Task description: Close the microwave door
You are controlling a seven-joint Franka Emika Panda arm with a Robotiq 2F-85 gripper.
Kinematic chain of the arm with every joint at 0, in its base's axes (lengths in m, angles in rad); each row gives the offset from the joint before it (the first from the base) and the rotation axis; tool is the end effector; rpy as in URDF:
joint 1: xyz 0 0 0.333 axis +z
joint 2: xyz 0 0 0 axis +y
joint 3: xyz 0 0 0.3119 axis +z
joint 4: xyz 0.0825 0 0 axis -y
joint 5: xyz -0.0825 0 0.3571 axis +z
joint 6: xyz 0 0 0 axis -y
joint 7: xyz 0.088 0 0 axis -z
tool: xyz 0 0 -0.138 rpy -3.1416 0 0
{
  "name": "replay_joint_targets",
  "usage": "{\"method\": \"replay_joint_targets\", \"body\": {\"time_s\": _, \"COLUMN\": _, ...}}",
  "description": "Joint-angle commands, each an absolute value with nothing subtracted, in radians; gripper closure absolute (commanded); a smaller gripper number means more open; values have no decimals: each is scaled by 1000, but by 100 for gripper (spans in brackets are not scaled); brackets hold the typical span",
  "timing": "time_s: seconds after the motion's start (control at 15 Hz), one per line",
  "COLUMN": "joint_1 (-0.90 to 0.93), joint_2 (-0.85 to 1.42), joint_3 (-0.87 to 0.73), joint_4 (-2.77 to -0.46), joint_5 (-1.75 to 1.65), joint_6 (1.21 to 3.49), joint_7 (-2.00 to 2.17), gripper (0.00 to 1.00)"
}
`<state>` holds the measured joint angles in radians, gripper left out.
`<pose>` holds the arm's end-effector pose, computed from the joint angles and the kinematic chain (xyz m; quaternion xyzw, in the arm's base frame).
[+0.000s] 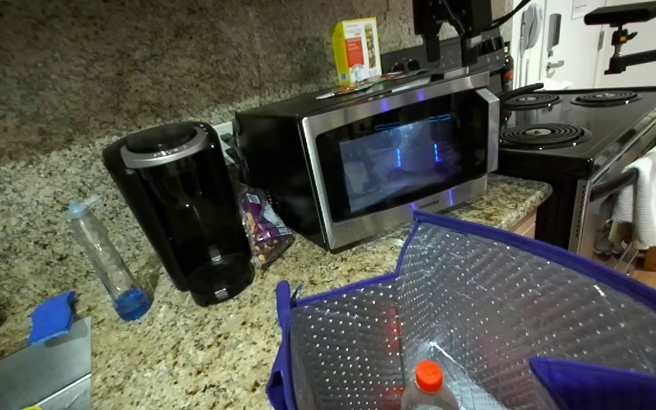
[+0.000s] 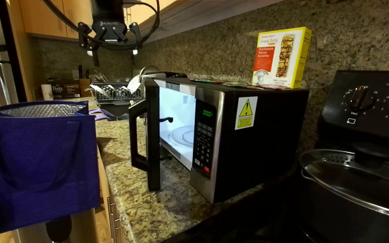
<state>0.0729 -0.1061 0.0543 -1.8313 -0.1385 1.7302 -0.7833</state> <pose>0.5014 0.0482 0.5421 0.8911 0.4481 -0.0207 0.0682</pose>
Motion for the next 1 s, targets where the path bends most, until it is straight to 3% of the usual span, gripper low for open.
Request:
{"method": "replay_joint_targets", "body": {"time_s": 0.0, "joint_1": 69, "joint_2": -113, "joint_3": 35, "joint_4": -1875, "joint_5": -88, "joint_6": 1733, "joint_7": -818, "gripper": 0}}
{"method": "replay_joint_targets", "body": {"time_s": 0.93, "joint_1": -17, "joint_2": 119, "joint_3": -44, "joint_4": -1752, "joint_5": -162, "joint_6": 1847, "joint_7": -972, "gripper": 0}}
